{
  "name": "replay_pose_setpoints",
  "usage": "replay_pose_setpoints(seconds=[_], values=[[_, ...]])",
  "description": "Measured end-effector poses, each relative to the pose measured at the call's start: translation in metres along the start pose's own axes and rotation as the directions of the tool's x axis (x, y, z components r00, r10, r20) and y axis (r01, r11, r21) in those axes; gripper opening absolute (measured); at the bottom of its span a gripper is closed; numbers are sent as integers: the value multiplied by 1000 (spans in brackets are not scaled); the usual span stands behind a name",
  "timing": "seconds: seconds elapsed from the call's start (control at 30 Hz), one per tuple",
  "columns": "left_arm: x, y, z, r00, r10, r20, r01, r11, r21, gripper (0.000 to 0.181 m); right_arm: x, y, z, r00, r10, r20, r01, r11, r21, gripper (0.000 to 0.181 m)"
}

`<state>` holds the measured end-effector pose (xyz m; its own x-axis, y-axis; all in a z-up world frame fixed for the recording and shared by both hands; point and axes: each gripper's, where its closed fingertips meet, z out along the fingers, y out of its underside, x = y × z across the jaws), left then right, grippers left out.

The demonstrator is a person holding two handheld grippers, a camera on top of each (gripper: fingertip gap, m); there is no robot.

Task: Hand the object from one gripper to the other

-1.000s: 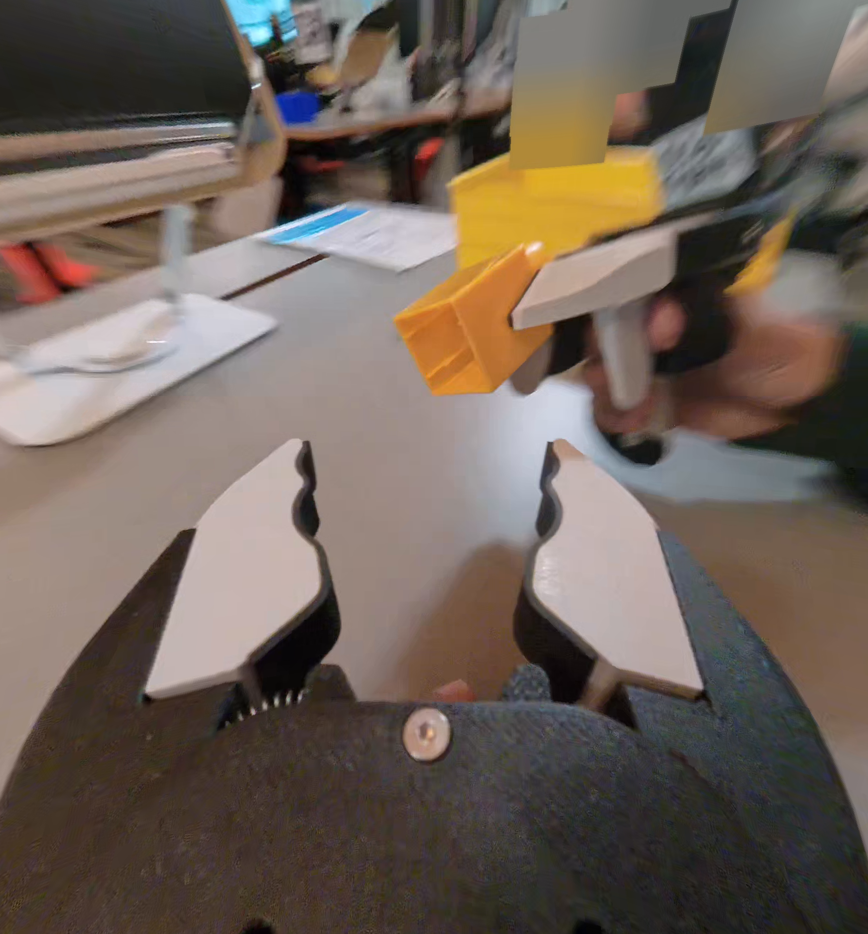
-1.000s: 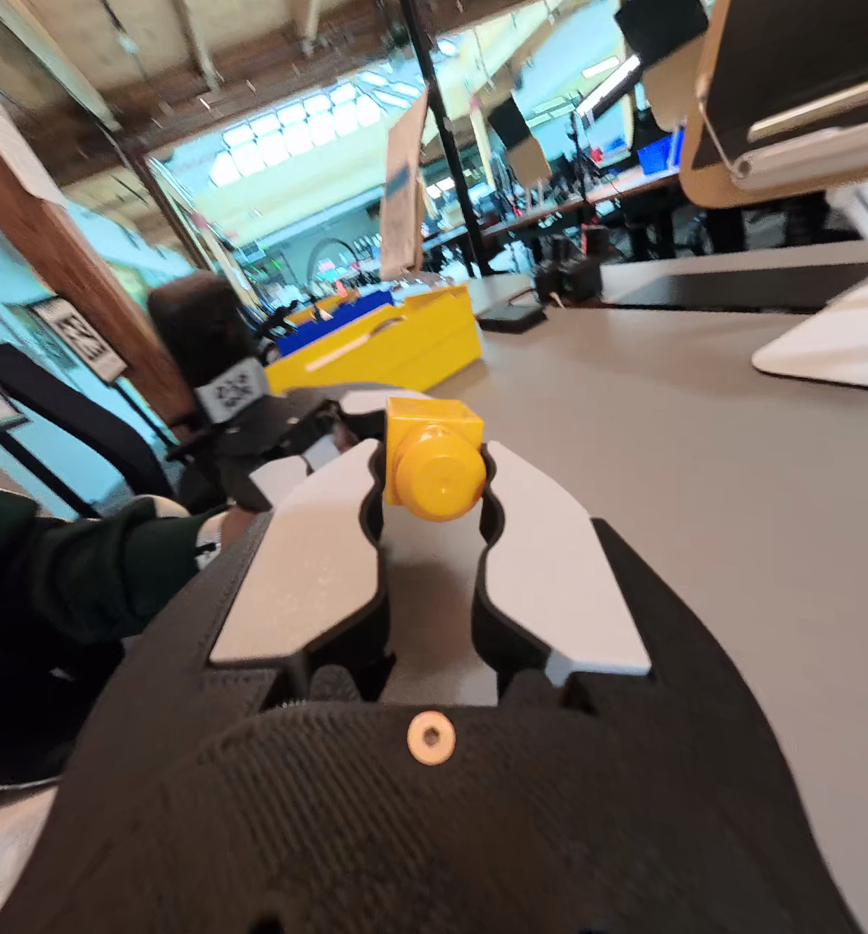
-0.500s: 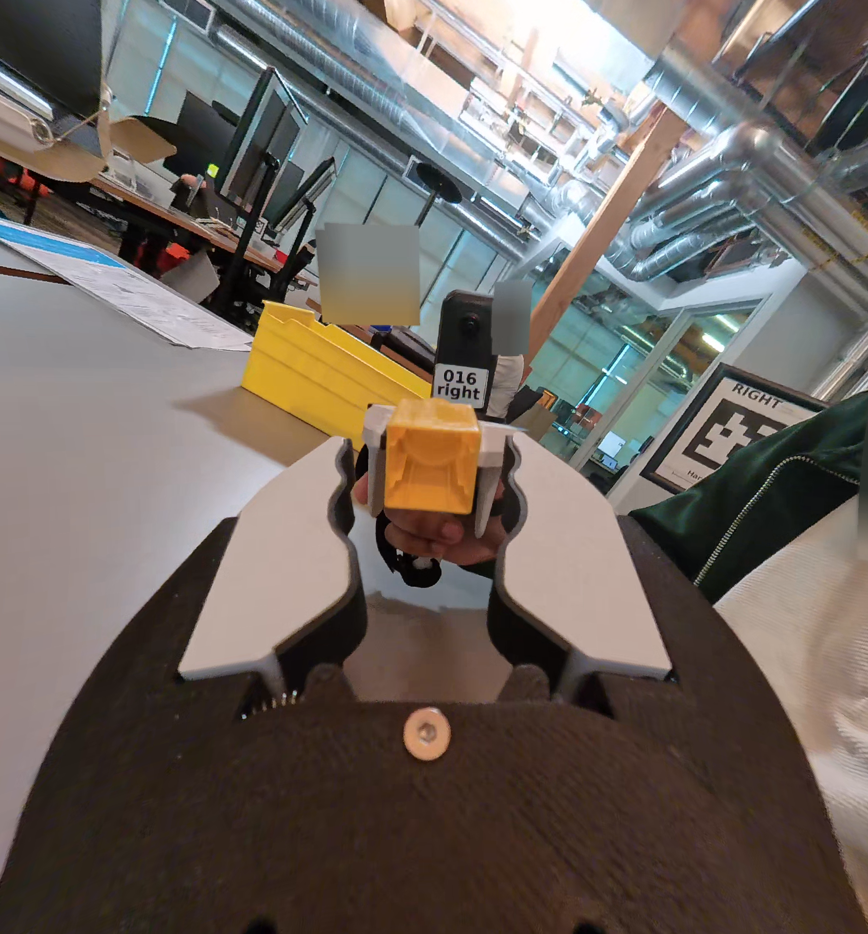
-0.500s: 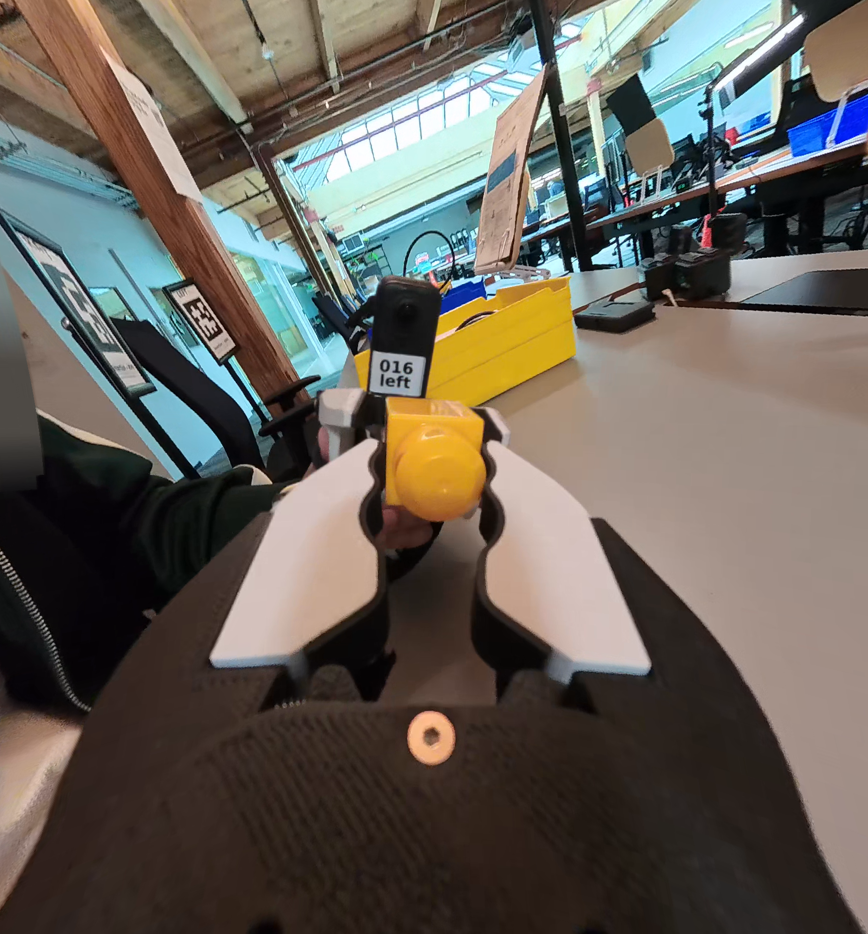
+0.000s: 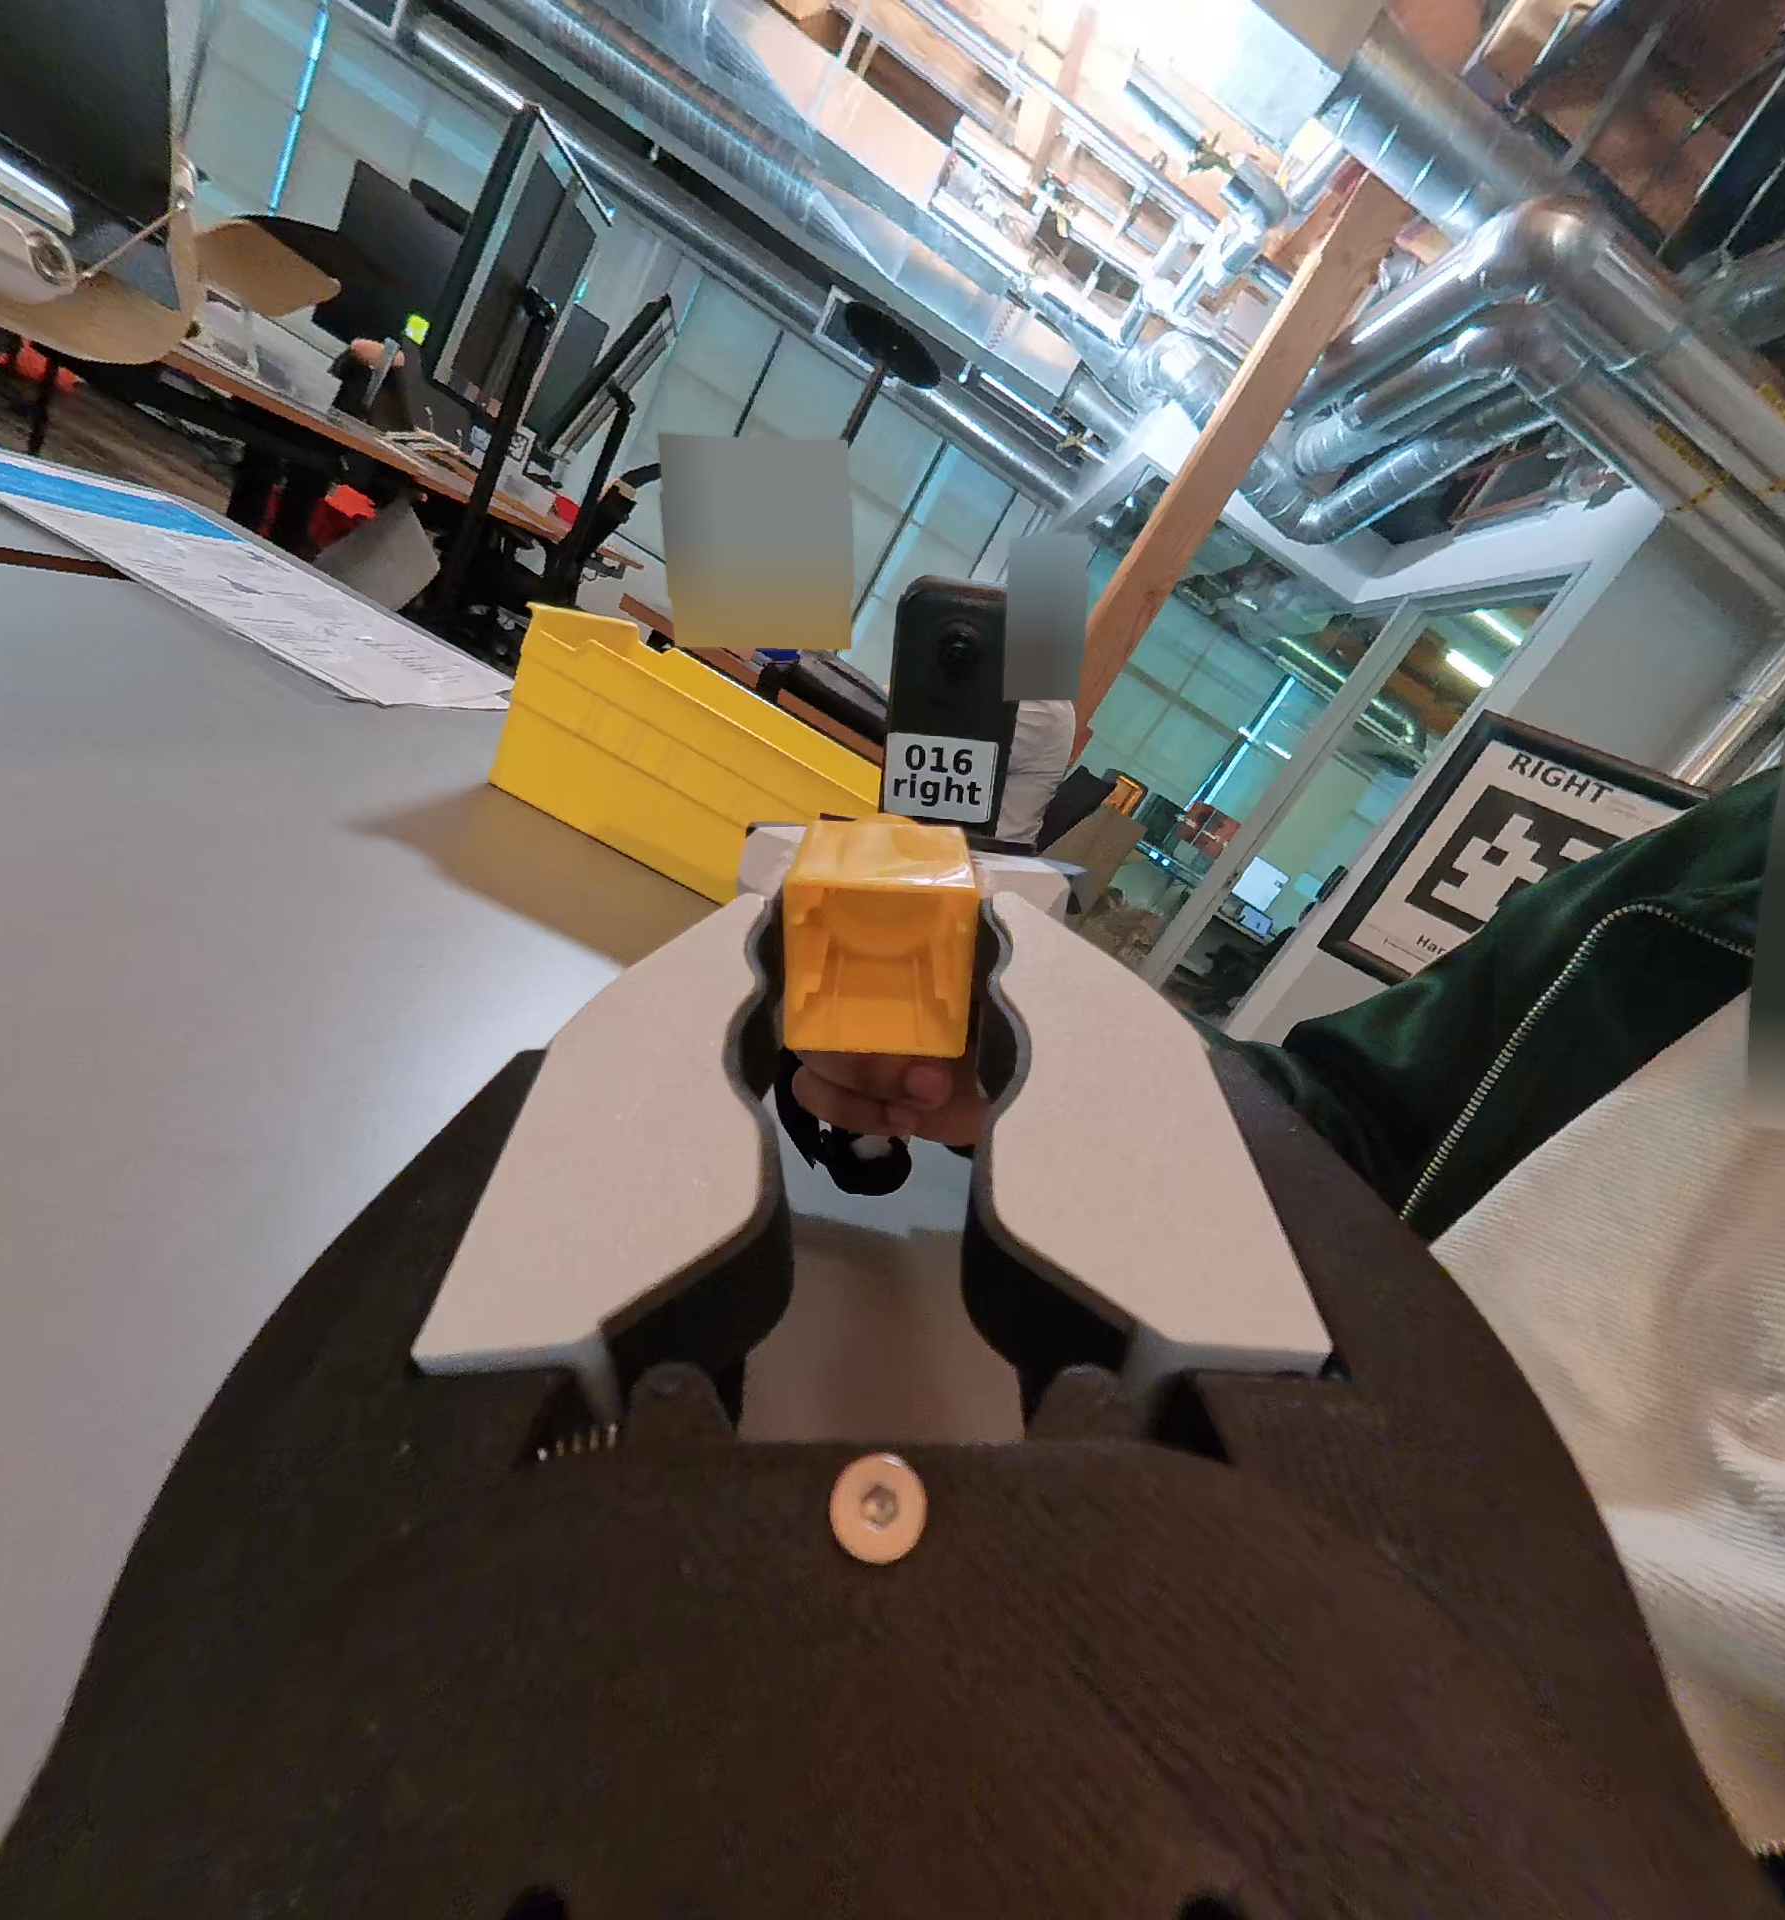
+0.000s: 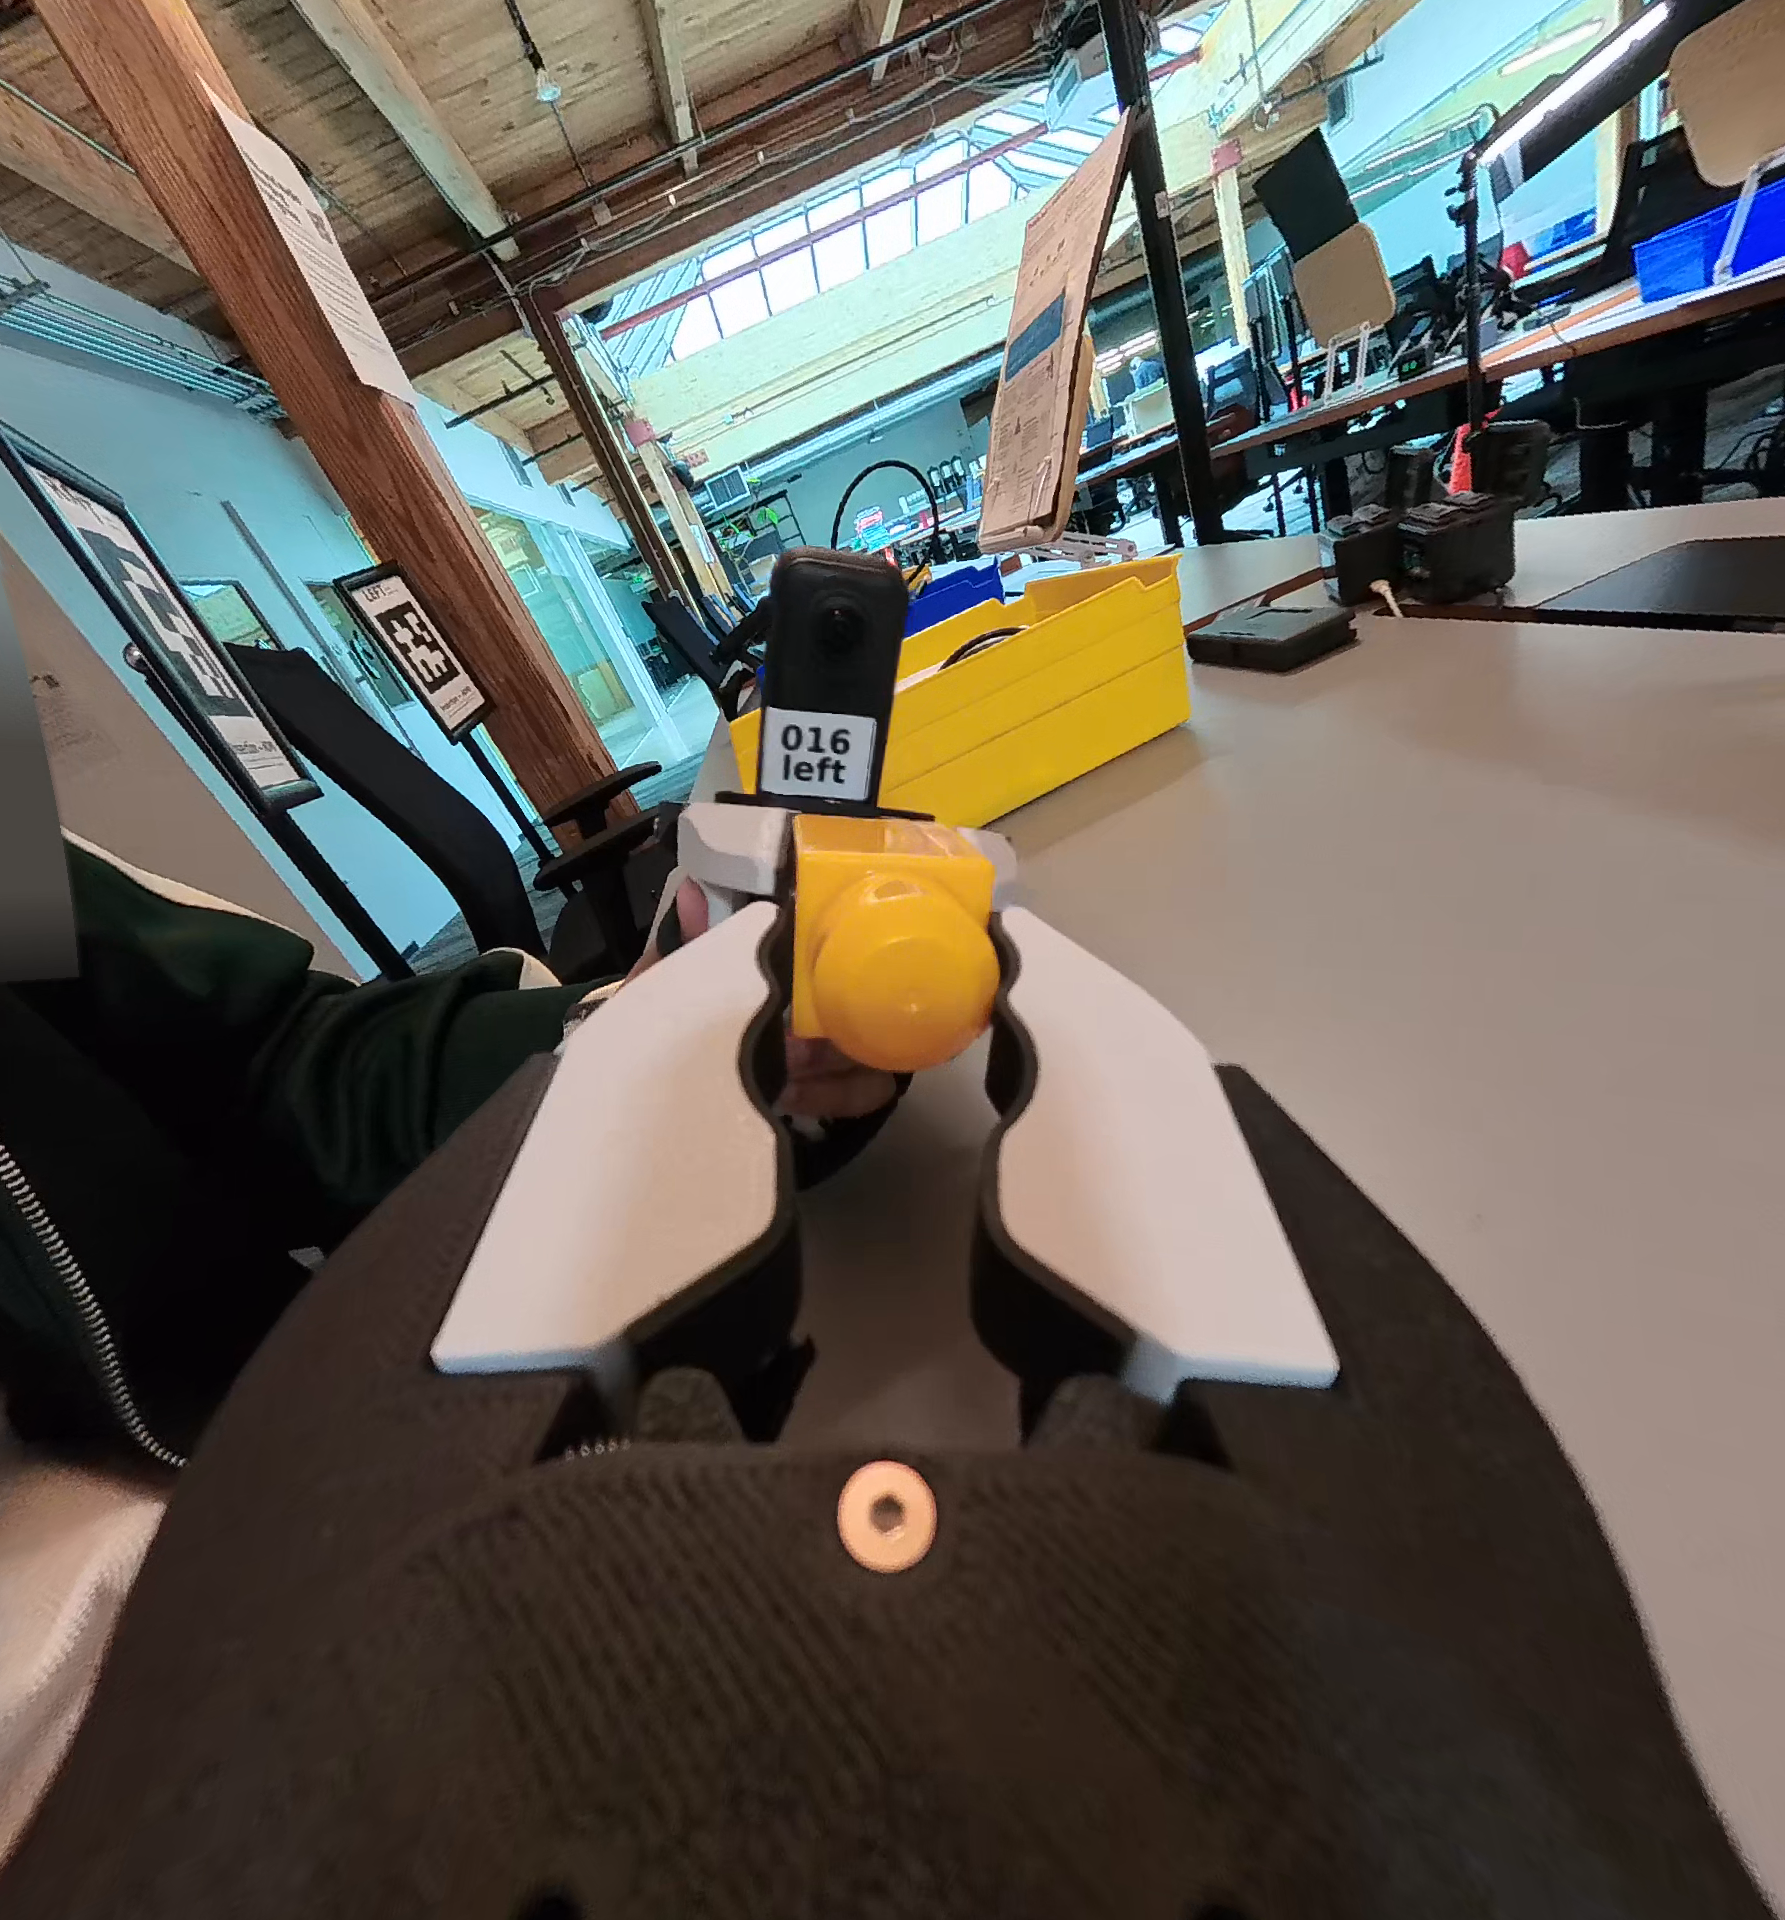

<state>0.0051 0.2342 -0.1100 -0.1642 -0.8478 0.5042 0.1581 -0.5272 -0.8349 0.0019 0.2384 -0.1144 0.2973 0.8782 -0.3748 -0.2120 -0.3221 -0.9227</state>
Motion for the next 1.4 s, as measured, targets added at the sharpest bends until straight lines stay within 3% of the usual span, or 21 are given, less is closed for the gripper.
replay_pose_setpoints(seconds=[0.17,0.27,0.33,0.4,0.5,0.6,0.73,0.8,1.17,1.27,1.4], values=[[0,-1,-1,999,38,28,-37,999,-14,35,-1,0,0,1000,3,13,-3,1000,0,37],[-13,-3,-6,994,29,109,-28,999,-18,35,12,-2,-3,997,-38,-72,38,999,0,65],[-27,-1,-13,978,39,206,-30,998,-47,35,26,-8,-12,967,-163,-198,162,987,-22,77],[-37,0,-19,959,61,278,-41,996,-76,35,39,-6,-21,884,-354,-307,320,935,-157,76],[-46,7,-21,931,101,351,-54,988,-142,35,54,10,-29,668,-664,-335,505,736,-451,67],[-50,17,-18,907,167,387,-83,971,-224,35,62,31,-25,458,-855,-242,562,490,-667,64],[-48,27,-12,894,231,385,-116,947,-299,36,58,46,-16,253,-963,-93,605,233,-762,47],[-46,29,-10,899,232,372,-116,944,-308,36,60,46,-17,177,-983,-52,600,149,-786,42],[-45,35,-8,921,183,343,-75,949,-306,36,64,50,-20,172,-985,-30,585,126,-801,29],[-41,30,-7,934,174,313,-89,960,-267,36,62,48,-20,199,-978,-56,594,166,-788,29],[-34,10,-5,945,163,284,-131,983,-131,73,62,41,-21,287,-947,-145,593,295,-750,29]])
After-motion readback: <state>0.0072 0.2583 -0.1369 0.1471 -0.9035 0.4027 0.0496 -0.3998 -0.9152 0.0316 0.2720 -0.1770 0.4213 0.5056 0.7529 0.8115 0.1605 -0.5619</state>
